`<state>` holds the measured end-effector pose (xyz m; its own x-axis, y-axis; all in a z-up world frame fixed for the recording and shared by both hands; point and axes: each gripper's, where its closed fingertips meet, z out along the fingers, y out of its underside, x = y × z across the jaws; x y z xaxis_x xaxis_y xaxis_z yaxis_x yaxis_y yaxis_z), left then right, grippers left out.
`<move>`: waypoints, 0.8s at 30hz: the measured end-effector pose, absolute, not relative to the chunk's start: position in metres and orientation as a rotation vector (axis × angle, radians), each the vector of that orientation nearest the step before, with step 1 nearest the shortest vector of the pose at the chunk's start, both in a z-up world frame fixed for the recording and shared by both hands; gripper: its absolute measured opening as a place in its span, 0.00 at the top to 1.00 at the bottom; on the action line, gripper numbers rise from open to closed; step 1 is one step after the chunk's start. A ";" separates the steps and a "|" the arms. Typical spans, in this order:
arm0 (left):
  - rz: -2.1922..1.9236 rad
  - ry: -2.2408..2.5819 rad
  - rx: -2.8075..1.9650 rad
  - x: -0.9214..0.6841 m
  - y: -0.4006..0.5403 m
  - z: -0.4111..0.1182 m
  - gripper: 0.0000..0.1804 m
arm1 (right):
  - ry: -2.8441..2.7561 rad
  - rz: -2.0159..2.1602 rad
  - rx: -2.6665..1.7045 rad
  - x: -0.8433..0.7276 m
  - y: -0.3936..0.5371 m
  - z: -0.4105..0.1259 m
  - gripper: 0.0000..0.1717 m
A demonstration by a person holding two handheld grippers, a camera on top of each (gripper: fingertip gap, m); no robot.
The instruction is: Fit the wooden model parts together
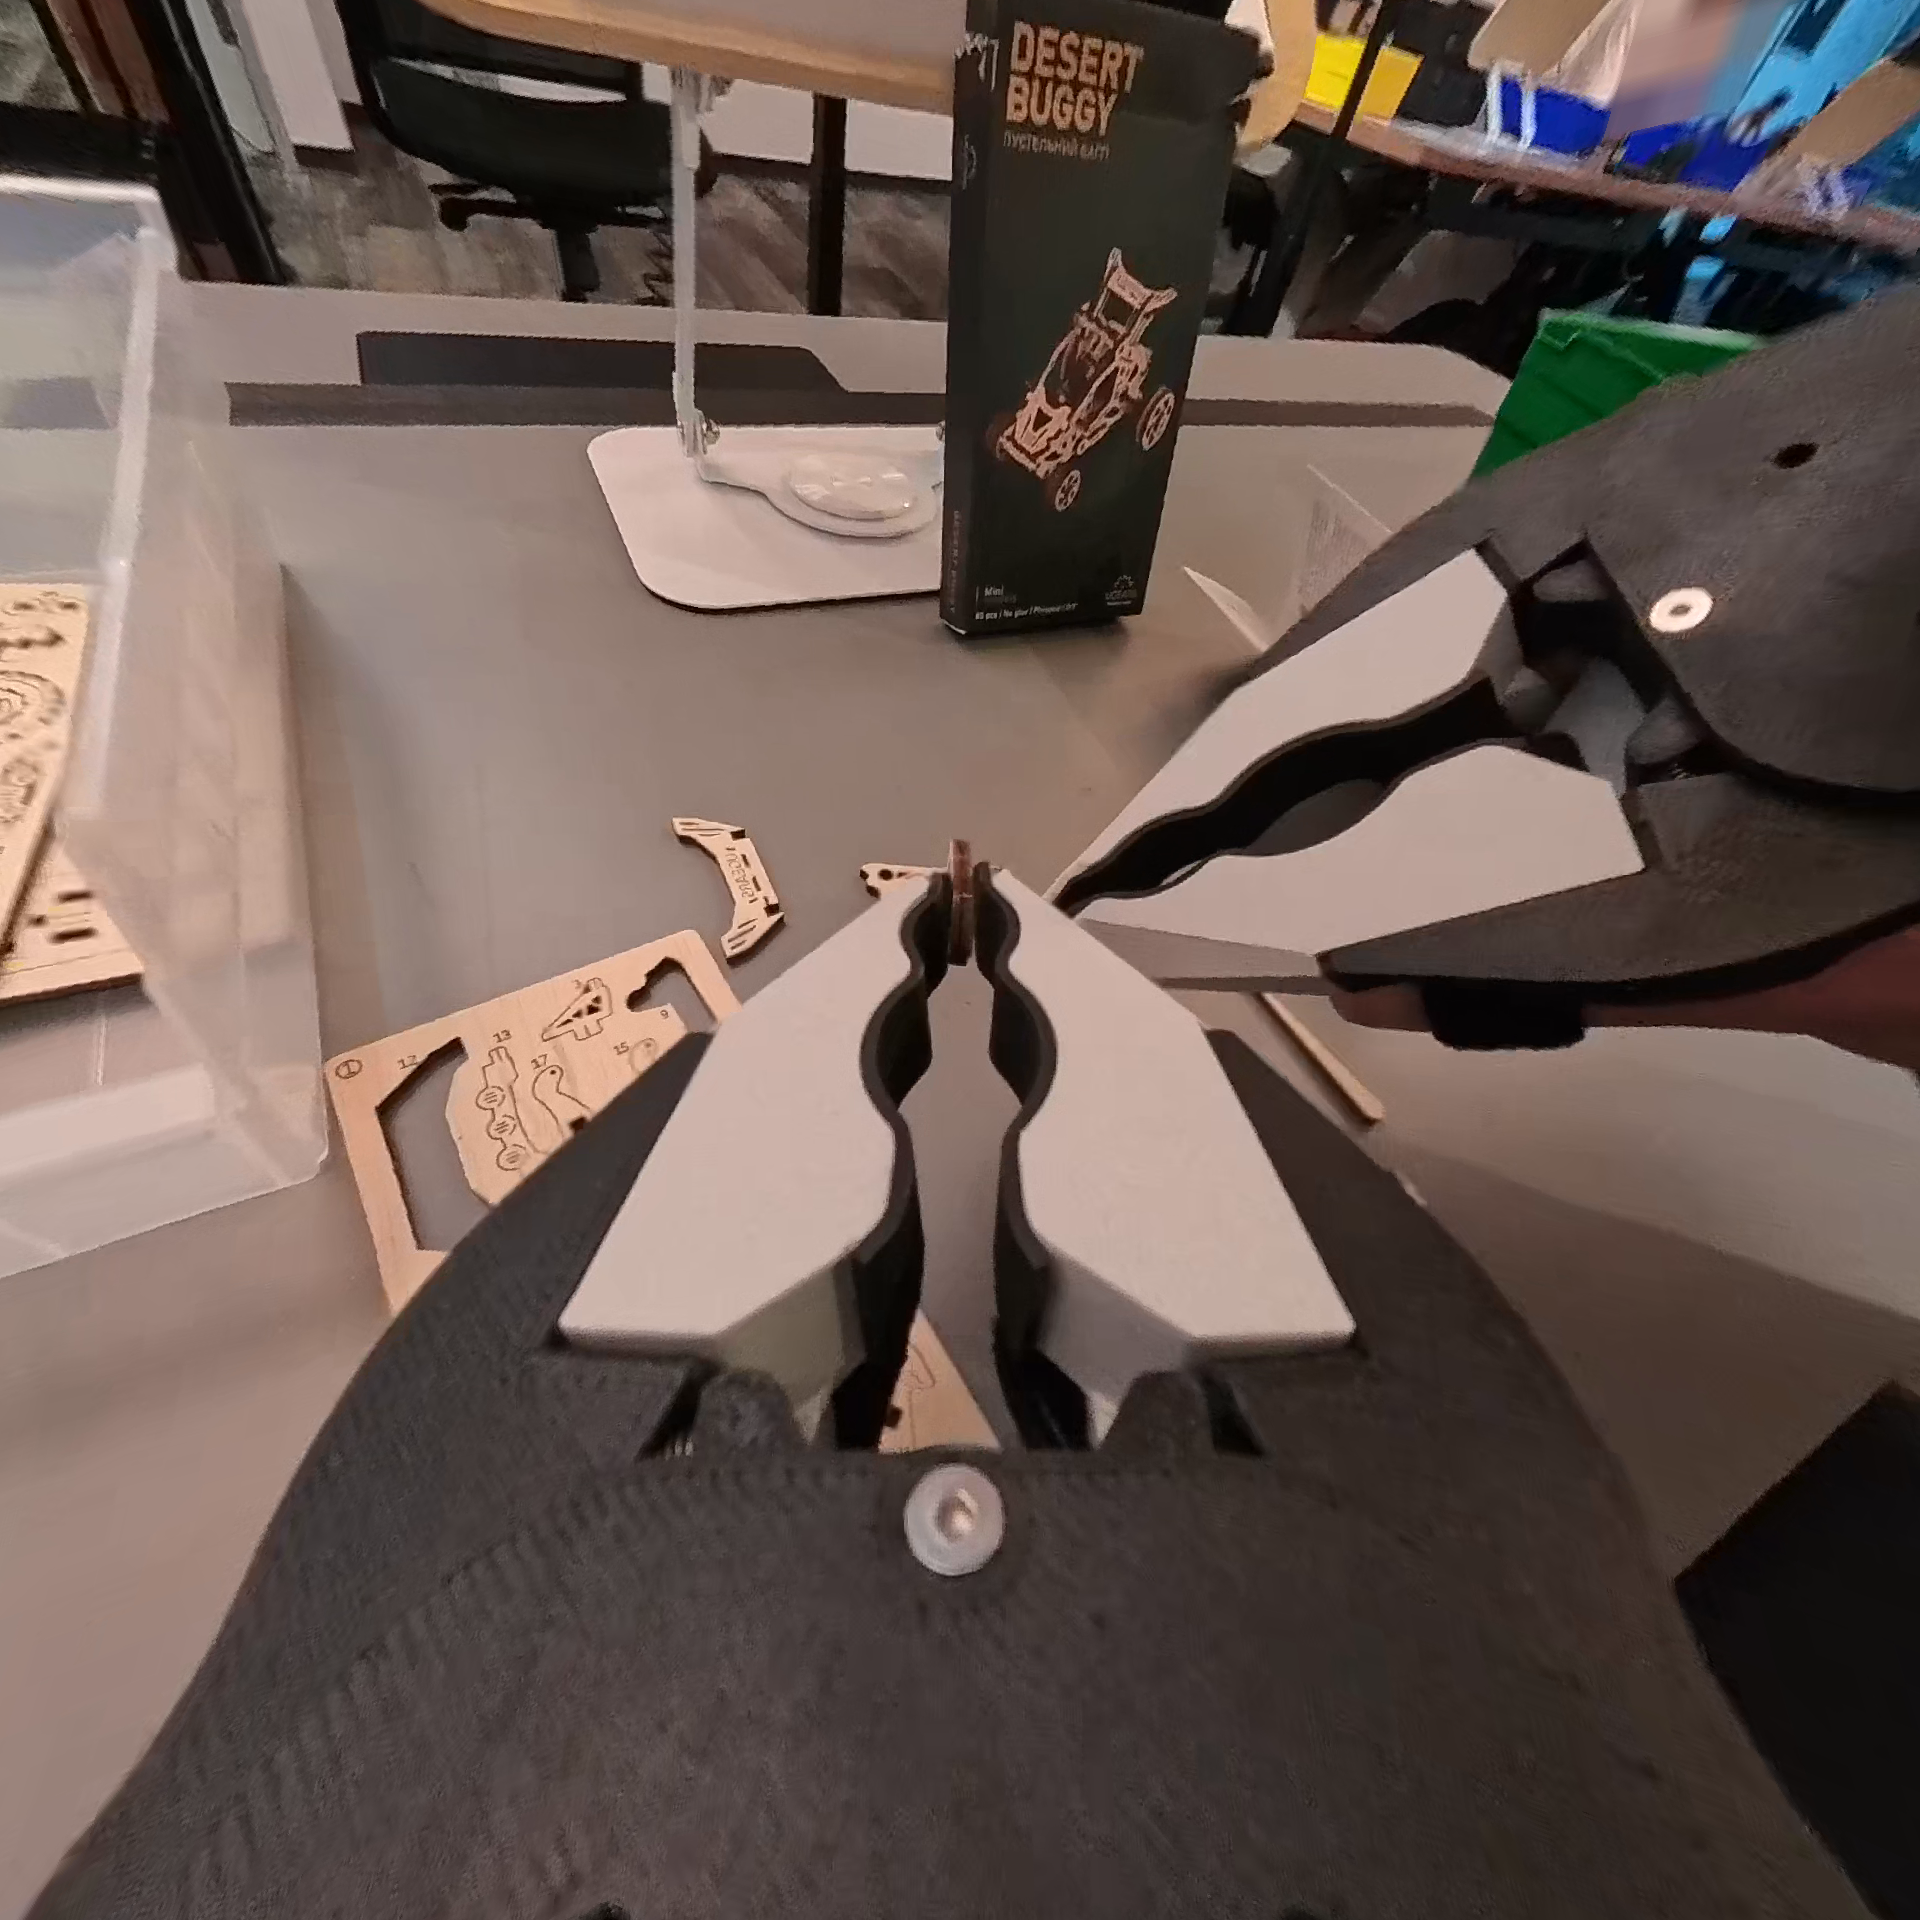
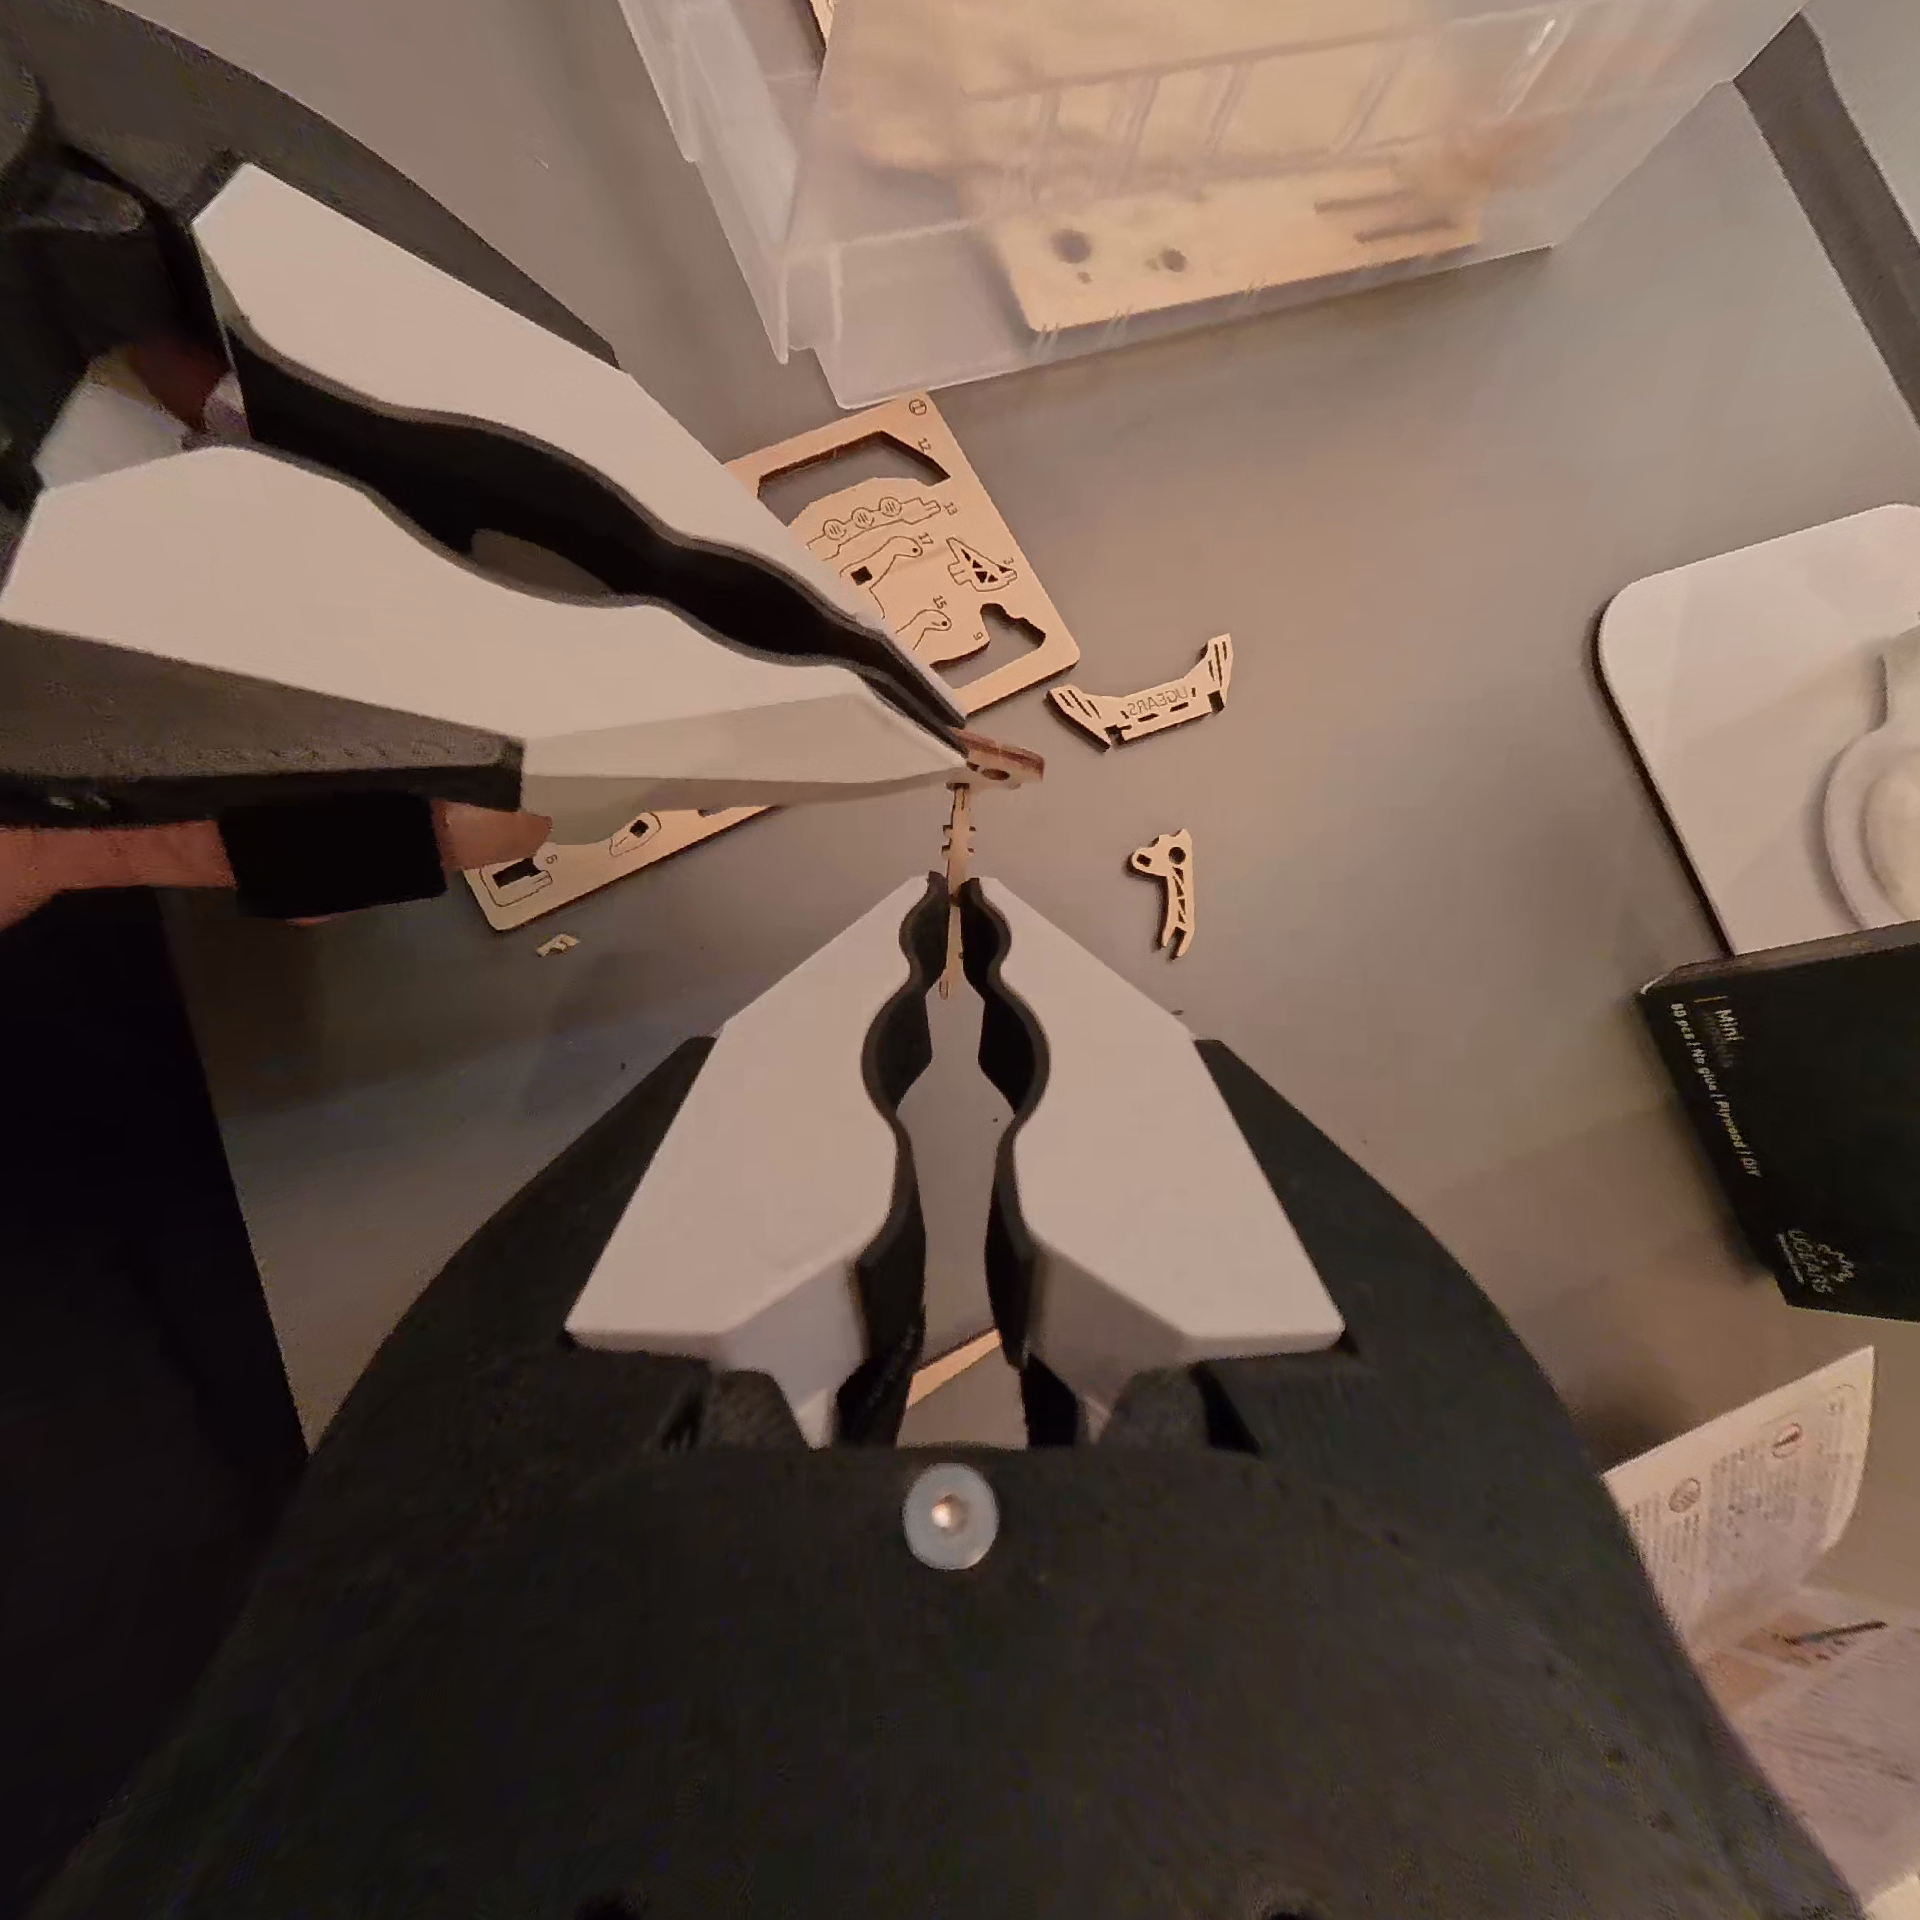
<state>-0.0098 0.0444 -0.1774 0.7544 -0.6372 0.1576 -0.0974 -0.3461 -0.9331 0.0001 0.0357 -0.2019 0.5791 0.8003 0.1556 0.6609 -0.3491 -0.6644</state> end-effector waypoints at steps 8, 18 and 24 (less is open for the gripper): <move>-0.572 0.647 -1.924 -0.005 0.041 -0.192 0.99 | -1.074 0.499 -2.197 0.003 0.028 -0.217 1.00; -0.679 0.643 -2.053 -0.001 0.038 -0.218 0.99 | -1.102 0.553 -2.293 0.013 0.016 -0.248 0.98; -0.945 0.564 -2.026 0.002 0.035 -0.207 0.99 | -1.048 0.585 -2.219 0.019 0.023 -0.238 0.89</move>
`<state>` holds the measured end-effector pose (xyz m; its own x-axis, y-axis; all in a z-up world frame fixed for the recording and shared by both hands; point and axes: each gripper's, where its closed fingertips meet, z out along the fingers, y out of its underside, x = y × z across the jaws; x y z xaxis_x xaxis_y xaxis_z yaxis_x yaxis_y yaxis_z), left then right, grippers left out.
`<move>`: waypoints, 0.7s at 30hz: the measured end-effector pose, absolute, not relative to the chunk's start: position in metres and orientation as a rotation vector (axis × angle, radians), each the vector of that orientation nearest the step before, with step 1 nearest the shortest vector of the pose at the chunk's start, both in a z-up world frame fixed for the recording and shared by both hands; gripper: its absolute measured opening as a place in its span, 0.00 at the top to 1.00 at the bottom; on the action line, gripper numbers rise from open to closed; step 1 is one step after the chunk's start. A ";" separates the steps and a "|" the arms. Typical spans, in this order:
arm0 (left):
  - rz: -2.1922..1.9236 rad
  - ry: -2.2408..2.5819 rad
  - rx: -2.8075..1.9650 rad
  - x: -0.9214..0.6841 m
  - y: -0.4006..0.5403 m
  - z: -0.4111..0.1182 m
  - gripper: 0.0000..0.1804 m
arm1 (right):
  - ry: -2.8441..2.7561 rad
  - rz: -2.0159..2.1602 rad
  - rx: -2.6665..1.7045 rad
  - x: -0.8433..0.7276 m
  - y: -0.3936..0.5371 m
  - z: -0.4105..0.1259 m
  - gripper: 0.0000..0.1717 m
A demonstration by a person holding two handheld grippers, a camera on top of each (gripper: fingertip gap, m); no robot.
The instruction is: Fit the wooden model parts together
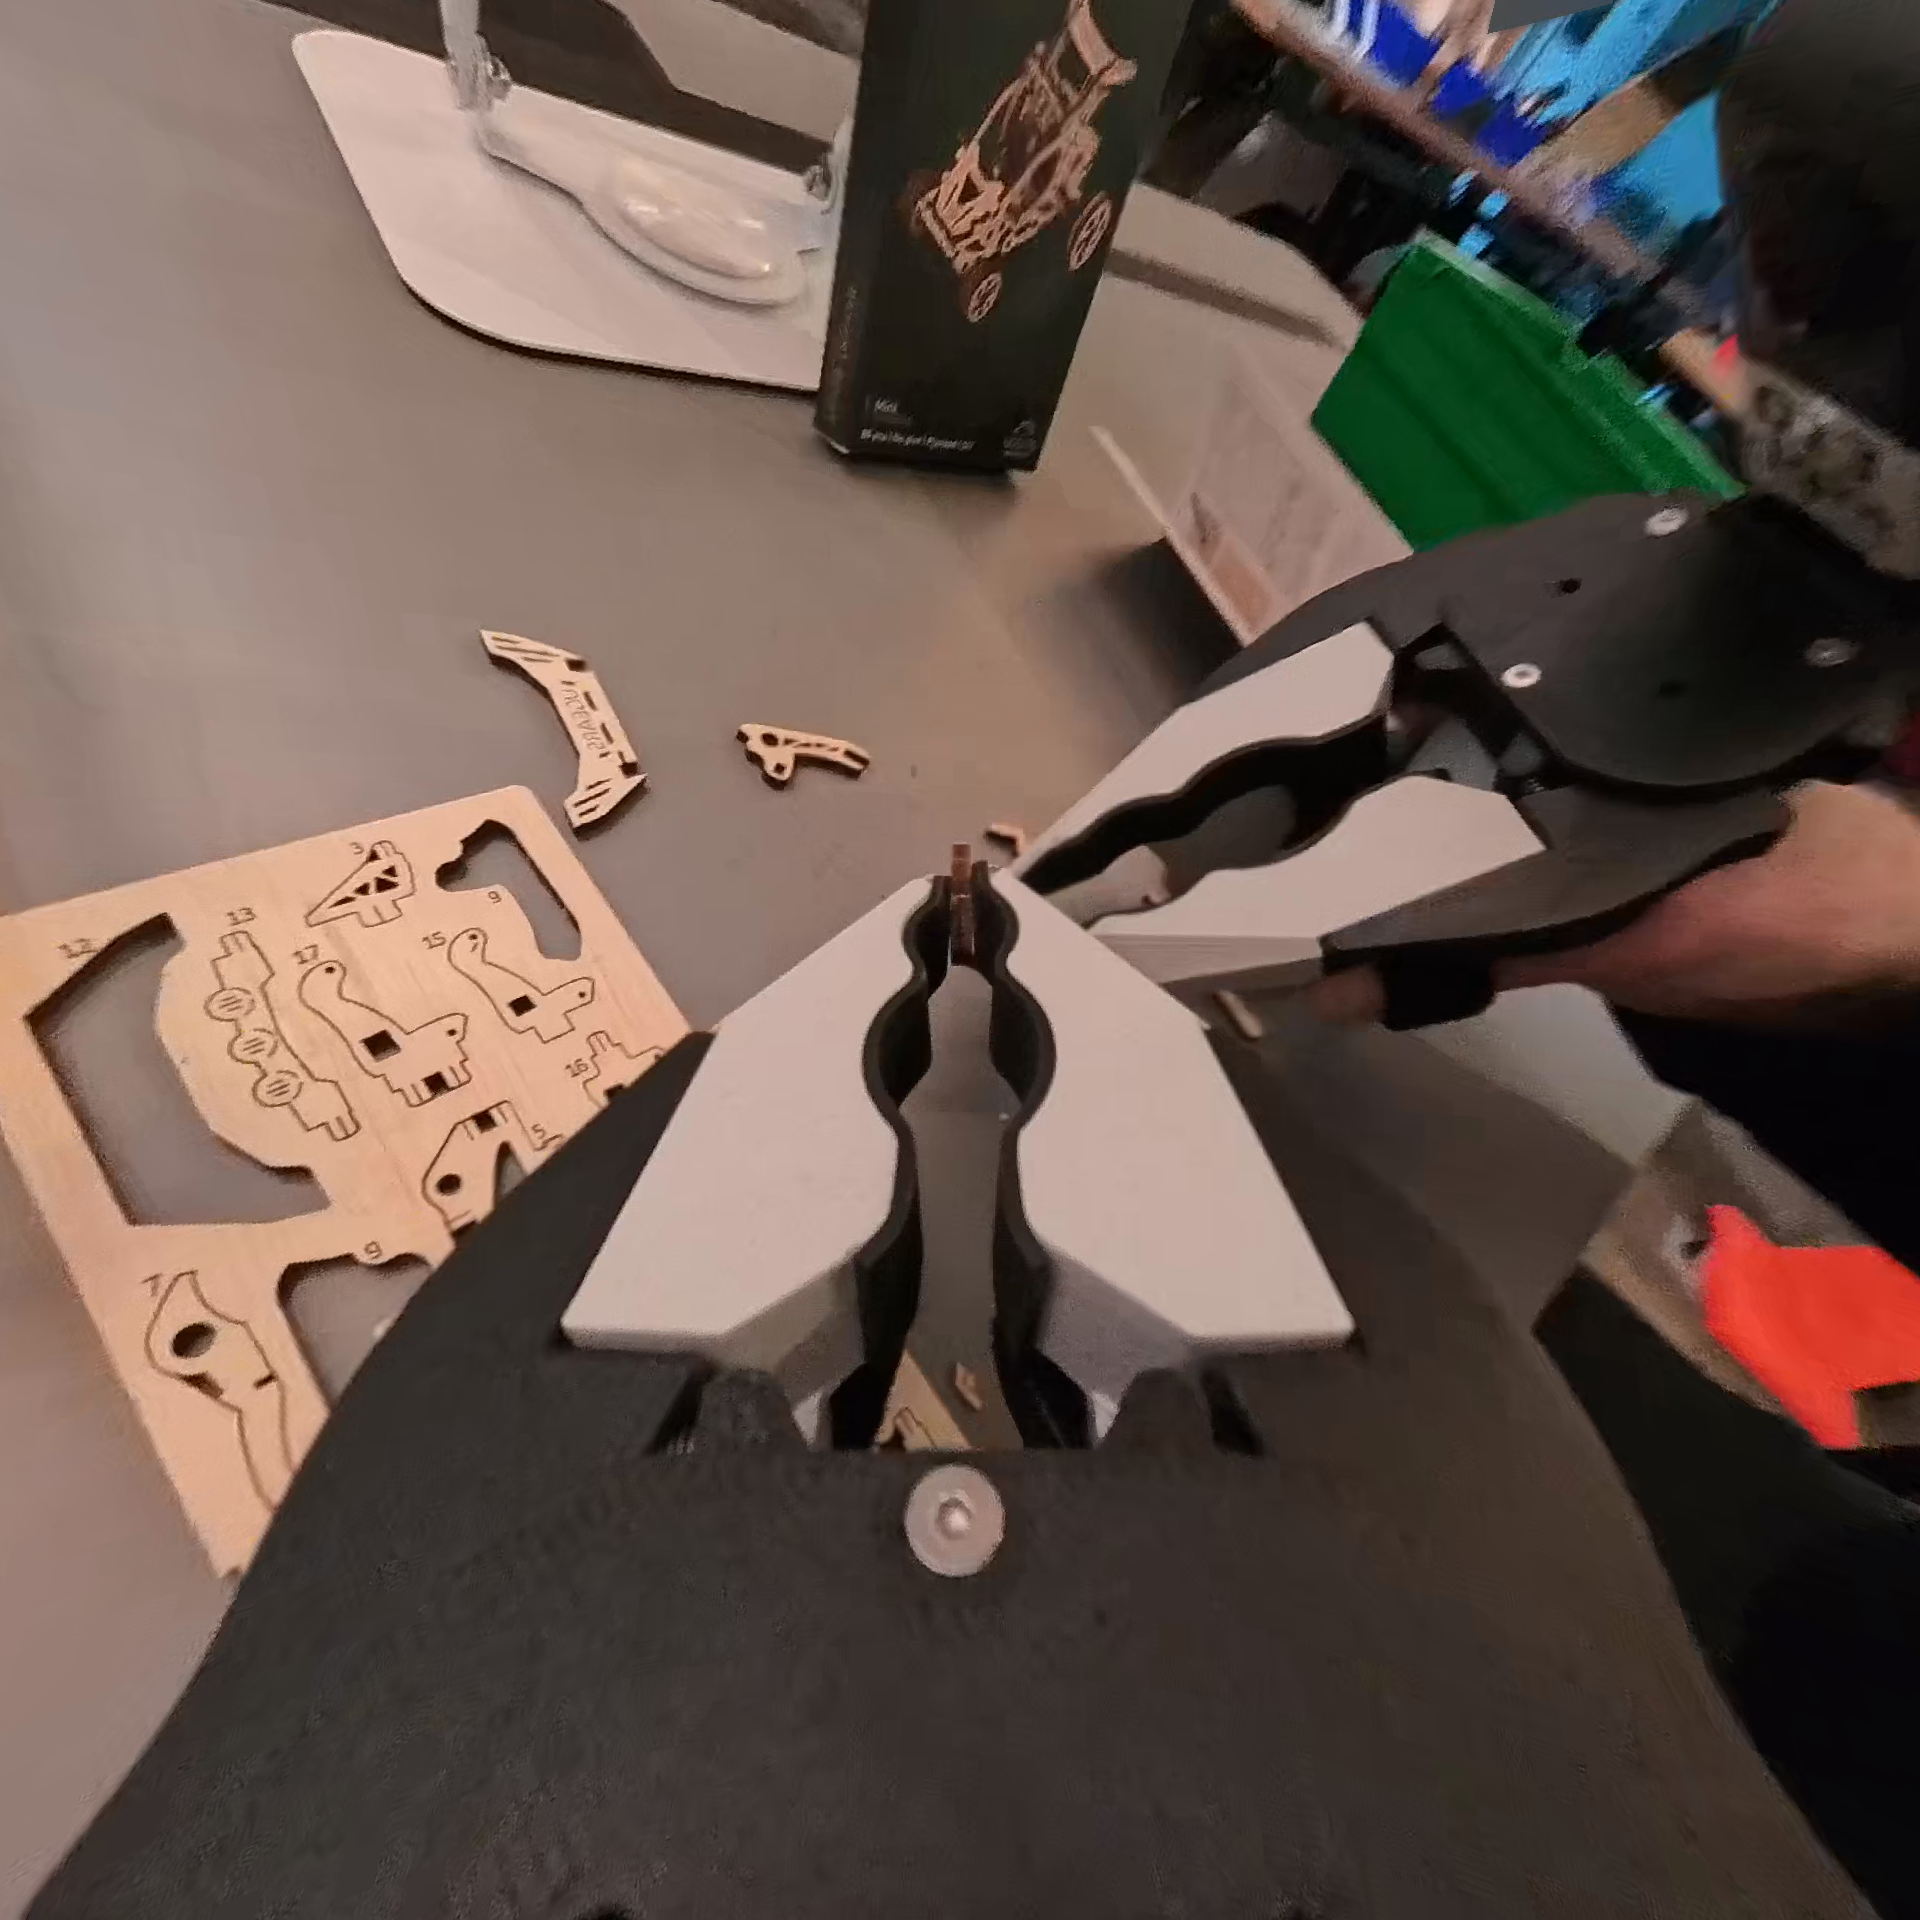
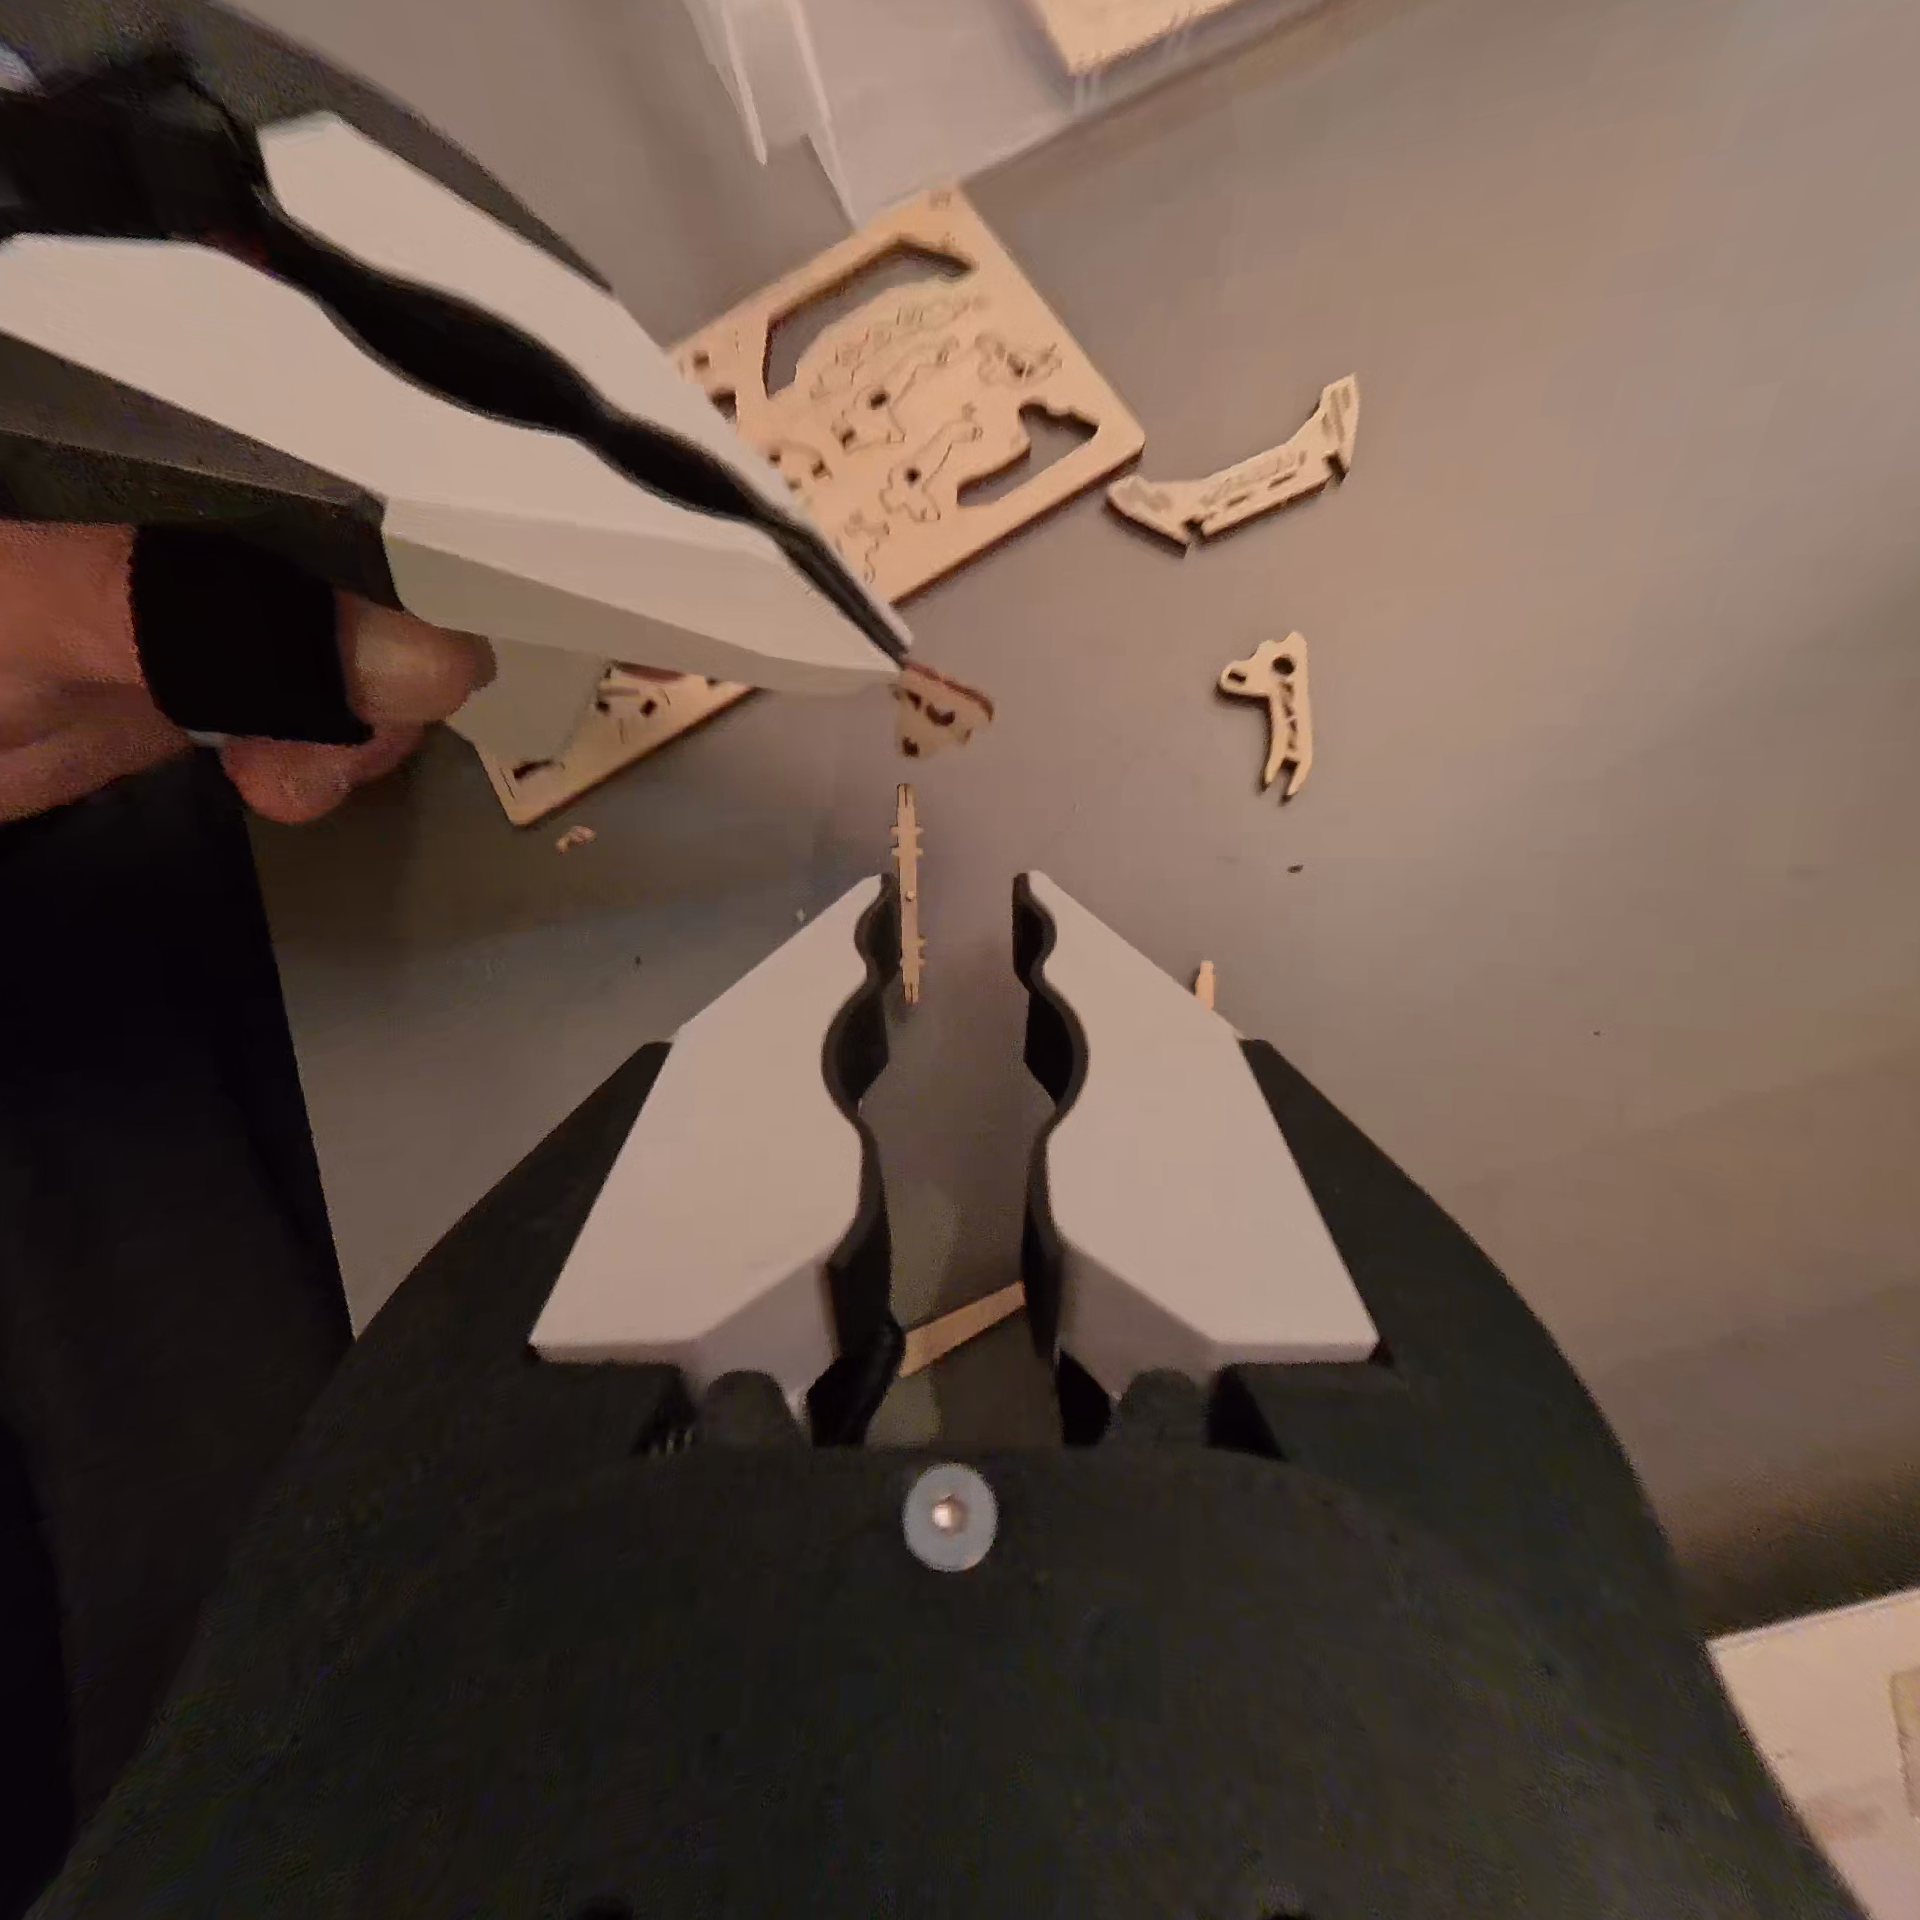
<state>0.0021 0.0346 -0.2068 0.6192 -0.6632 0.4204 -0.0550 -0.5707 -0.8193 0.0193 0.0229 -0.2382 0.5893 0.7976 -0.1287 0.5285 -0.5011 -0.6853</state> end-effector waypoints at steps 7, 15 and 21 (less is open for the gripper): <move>-1.264 0.461 -1.928 0.001 0.033 -0.181 0.99 | -0.884 1.007 -2.111 0.009 0.025 -0.204 0.92; -1.434 0.398 -1.861 0.002 0.030 -0.169 0.99 | -0.787 1.253 -1.991 0.003 0.021 -0.181 0.98; -1.582 0.371 -1.772 0.001 0.023 -0.156 0.99 | -0.734 1.381 -1.931 0.004 0.018 -0.167 1.00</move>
